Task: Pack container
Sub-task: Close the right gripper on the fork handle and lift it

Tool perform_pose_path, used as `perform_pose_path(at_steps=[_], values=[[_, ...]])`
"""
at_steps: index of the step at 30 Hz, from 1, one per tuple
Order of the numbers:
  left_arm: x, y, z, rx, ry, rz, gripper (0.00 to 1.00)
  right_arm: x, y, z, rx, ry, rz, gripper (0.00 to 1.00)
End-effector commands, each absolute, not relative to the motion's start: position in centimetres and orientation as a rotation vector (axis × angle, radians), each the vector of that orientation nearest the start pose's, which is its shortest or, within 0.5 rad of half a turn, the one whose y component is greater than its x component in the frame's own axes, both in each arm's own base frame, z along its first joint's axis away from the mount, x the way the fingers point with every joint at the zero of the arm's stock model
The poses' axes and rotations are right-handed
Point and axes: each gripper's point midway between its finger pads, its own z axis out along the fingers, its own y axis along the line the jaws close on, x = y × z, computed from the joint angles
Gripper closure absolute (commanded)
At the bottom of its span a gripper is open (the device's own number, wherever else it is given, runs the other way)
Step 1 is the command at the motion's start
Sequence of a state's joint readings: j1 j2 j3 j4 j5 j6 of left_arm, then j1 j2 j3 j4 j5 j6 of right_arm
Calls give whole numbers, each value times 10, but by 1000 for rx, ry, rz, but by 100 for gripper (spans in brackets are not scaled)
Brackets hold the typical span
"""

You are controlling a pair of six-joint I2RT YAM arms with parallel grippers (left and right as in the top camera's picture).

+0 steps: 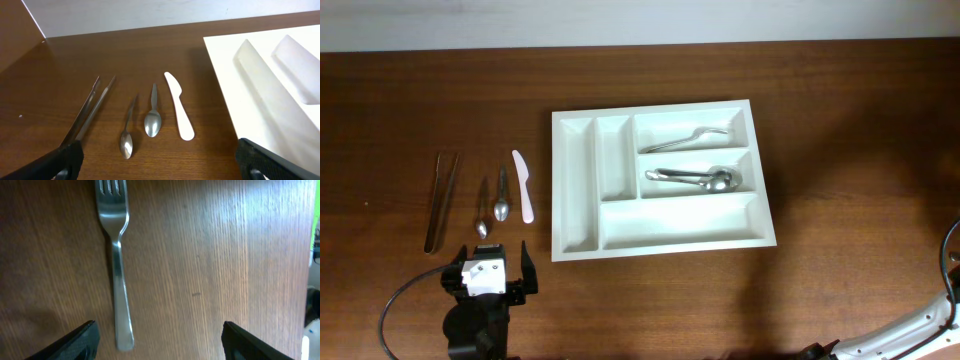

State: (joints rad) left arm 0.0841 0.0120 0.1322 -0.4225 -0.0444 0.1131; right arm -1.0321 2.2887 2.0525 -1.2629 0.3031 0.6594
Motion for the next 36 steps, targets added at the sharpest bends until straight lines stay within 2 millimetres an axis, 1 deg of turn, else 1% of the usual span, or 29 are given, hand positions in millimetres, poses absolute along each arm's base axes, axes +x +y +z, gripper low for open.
perform_pose_path(at_steps=[1,3,6,7,9,11,12,14,15,18,20,23,26,28,30,33,34,35,36], values=[[225,27,131,12,1876,191,1,190,-432,74,-2332,-2070,531,21],[225,27,131,12,1876,191,1,189,-434,70,-2341,-2068,533,21],[225,27,131,12,1876,191,1,184,-435,59,-2353,-2053,525,21],[225,27,131,12,1876,191,1,182,-435,54,-2356,-2046,515,21],[225,27,131,12,1876,191,1,179,-432,37,-2371,-2039,464,22],[225,27,131,12,1876,191,1,178,-431,29,-2370,-2043,448,24],[225,27,131,12,1877,191,1,180,-430,20,-2350,-2082,431,26],[225,27,131,12,1877,191,1,180,-429,14,-2350,-2085,426,27],[225,27,131,12,1877,191,1,182,-429,11,-2350,-2099,411,27],[225,27,131,12,1876,191,1,199,-426,-2,-2328,-2221,283,27],[225,27,131,12,1877,191,1,205,-426,-6,-2316,-2268,247,27],[225,27,131,12,1876,191,1,207,-427,-10,-2323,-2279,249,27],[225,27,131,12,1877,191,1,207,-429,-10,-2330,-2282,253,28],[225,27,131,12,1876,191,1,209,-431,-10,-2337,-2288,256,37],[225,27,131,12,1876,191,1,211,-431,-10,-2345,-2291,243,45],[225,27,131,12,1876,191,1,210,-431,-10,-2348,-2288,242,61],[225,27,131,12,1876,191,1,210,-431,-10,-2355,-2280,241,64],[225,27,131,12,1876,191,1,210,-431,-10,-2355,-2280,241,69],[225,27,131,12,1876,191,1,210,-431,-10,-2355,-2280,241,72]])
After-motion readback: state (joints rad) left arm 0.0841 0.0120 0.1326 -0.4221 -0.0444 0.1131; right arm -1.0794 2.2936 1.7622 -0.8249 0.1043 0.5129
